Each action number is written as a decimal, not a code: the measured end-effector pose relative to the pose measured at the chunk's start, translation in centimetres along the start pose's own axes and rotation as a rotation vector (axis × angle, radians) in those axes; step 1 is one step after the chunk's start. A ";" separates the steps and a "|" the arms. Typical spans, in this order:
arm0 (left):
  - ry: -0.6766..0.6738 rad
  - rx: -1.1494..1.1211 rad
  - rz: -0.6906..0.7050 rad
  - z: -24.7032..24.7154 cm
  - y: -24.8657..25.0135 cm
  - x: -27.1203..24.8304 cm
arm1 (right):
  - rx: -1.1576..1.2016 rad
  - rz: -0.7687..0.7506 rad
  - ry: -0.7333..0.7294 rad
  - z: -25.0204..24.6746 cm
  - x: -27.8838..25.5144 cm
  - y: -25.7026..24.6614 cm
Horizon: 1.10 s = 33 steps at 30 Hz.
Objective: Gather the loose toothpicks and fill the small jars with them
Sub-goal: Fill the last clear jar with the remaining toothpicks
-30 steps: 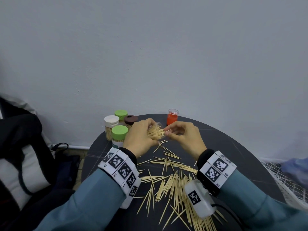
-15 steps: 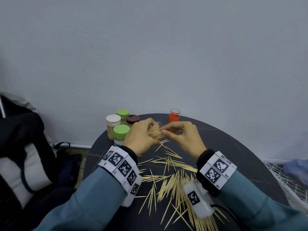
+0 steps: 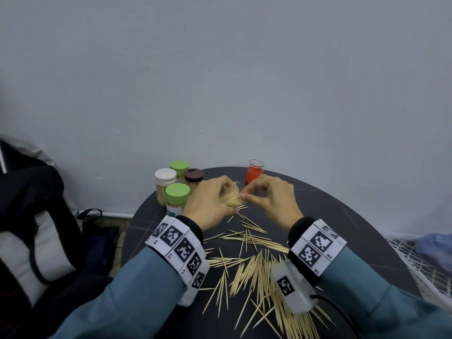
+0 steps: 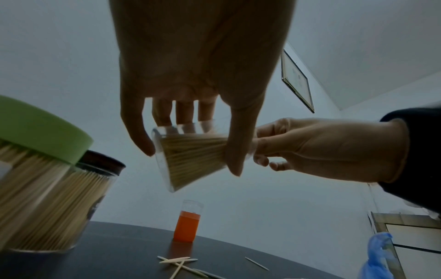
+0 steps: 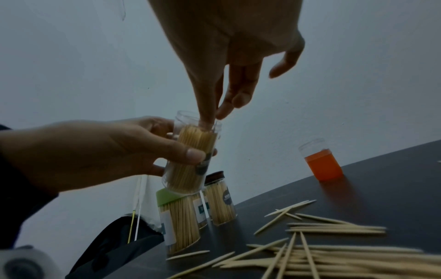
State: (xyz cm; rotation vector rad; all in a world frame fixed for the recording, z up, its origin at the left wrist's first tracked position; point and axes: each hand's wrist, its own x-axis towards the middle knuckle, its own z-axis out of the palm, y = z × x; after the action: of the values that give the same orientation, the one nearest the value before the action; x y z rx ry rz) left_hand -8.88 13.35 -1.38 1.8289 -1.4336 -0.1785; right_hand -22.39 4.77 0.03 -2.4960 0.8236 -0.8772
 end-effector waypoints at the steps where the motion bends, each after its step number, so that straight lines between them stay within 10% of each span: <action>1: 0.005 0.015 -0.009 0.0 -0.1 0.1 | -0.001 -0.002 -0.037 -0.1 0.0 0.1; 14: -0.069 -0.040 -0.014 0.4 0.2 0.0 | 0.061 0.130 -0.035 -2.4 0.7 2.4; 19: -0.067 -0.056 -0.022 0.2 0.4 0.1 | -0.353 0.612 -0.405 -4.1 0.4 6.4; 23: -0.089 -0.055 -0.024 0.2 0.4 0.2 | -0.644 0.625 -0.612 -4.0 -0.2 8.3; 33: -0.105 -0.039 -0.014 0.1 0.3 0.3 | -0.619 0.675 -0.611 -2.8 -0.4 8.0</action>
State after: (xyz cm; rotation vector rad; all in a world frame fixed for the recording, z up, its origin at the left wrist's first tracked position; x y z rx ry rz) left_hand -9.07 13.02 -1.12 1.8211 -1.4789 -0.3121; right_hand -27.79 -1.49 -2.14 -2.4074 1.7066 0.4093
